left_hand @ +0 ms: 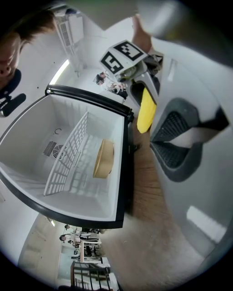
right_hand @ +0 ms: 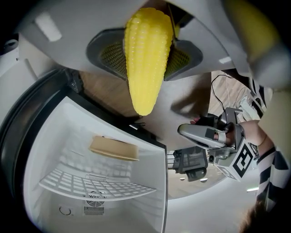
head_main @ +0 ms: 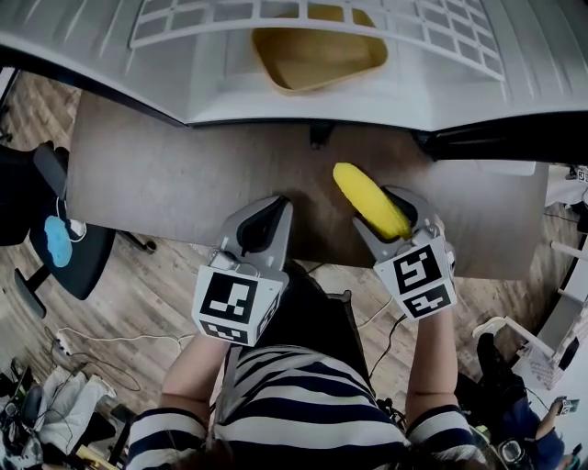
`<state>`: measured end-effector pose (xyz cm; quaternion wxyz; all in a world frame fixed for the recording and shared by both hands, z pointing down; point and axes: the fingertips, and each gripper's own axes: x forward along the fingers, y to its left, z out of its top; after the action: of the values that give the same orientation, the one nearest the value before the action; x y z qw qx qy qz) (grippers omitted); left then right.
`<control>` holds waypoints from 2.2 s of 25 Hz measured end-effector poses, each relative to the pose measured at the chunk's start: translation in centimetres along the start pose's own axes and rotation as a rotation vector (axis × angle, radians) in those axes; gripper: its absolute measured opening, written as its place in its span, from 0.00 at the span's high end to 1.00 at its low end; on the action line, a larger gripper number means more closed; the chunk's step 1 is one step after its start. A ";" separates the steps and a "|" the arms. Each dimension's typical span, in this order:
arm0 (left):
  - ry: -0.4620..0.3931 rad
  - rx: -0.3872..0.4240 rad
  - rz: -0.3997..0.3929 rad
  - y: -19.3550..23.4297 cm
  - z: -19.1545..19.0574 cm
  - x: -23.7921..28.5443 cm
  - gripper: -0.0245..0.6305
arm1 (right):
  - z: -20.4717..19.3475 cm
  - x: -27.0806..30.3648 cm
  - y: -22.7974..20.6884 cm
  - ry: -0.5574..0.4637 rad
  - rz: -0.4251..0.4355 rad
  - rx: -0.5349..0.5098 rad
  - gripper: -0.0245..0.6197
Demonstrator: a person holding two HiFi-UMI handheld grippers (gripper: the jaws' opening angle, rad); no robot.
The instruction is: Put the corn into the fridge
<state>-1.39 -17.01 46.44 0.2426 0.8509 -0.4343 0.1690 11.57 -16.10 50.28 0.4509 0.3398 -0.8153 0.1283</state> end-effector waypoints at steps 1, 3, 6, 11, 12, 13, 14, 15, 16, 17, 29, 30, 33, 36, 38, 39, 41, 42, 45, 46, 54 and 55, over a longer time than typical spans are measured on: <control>0.000 -0.001 0.000 0.0 0.0 0.0 0.96 | 0.0 0.0 0.0 0.000 -0.004 0.003 0.57; 0.000 -0.003 -0.001 0.0 0.1 -0.2 0.96 | 0.0 -0.3 0.0 -0.001 -0.014 0.011 0.57; -0.002 -0.004 -0.003 0.1 0.3 -0.4 0.96 | 0.0 -0.6 0.0 -0.004 -0.029 0.021 0.57; -0.007 0.004 0.003 0.7 0.5 -0.6 0.96 | 0.1 -0.3 0.2 -0.007 -0.040 0.025 0.57; -0.011 0.003 0.007 0.8 0.6 -0.8 0.96 | 0.2 -0.4 0.4 -0.010 -0.039 0.025 0.57; -0.014 0.002 0.010 0.8 0.6 -1.0 0.96 | 0.3 -0.5 0.6 -0.014 -0.037 0.027 0.57; -0.016 0.002 0.013 0.7 0.7 -1.3 0.96 | 0.3 -0.6 0.7 -0.019 -0.036 0.030 0.57; -0.018 0.002 0.016 0.6 0.7 -1.5 0.96 | 0.4 -0.8 0.8 -0.024 -0.036 0.033 0.57; -0.019 0.001 0.019 0.5 0.6 -1.7 0.96 | 0.5 -1.0 0.9 -0.031 -0.037 0.035 0.57; -0.022 0.001 0.023 0.3 0.6 -1.9 0.96 | 0.6 -1.3 0.9 -0.038 -0.037 0.035 0.57; -0.073 -0.039 0.103 -3.4 0.9 -6.5 0.96 | 2.0 -7.0 2.9 -0.095 0.032 -0.029 0.57; -0.078 -0.042 0.110 -3.9 0.9 -7.0 0.96 | 2.0 -7.6 3.2 -0.098 0.040 -0.036 0.57; -0.097 -0.049 0.137 -5.3 1.1 -8.4 0.96 | 1.9 -9.3 3.9 -0.107 0.058 -0.067 0.57; -0.120 -0.051 0.163 -6.3 1.4 -10.0 0.96 | 2.0 -10.8 4.8 -0.120 0.070 -0.094 0.57; -0.133 -0.048 0.176 -7.3 1.7 -10.8 0.96 | 2.0 -11.9 5.1 -0.128 0.081 -0.106 0.57; -0.141 -0.046 0.183 -7.7 1.9 -11.2 0.96 | 2.0 -12.4 5.3 -0.134 0.086 -0.111 0.57; -0.159 -0.043 0.199 -8.4 2.3 -12.1 0.96 | 2.4 -13.3 5.6 -0.149 0.095 -0.125 0.57; -0.169 -0.043 0.208 -8.6 2.5 -12.5 0.96 | 2.7 -13.7 5.7 -0.158 0.099 -0.134 0.57; -0.201 -0.043 0.228 -8.9 3.5 -13.7 0.96 | 3.9 -14.8 5.9 -0.189 0.111 -0.161 0.57; -0.212 -0.041 0.231 -9.0 3.9 -14.1 0.96 | 4.4 -15.2 5.9 -0.198 0.113 -0.166 0.57; -0.249 -0.005 0.240 -6.6 7.2 -14.2 0.96 | 9.5 -16.2 4.9 -0.249 0.096 -0.187 0.57; -0.257 0.008 0.240 -6.2 7.9 -14.1 0.96 | 10.1 -16.2 4.6 -0.252 0.095 -0.186 0.57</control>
<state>-3.64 -9.00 31.28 0.1599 0.8085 -0.5594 0.0882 7.78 -10.80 31.77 0.3682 0.2709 -0.8889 0.0297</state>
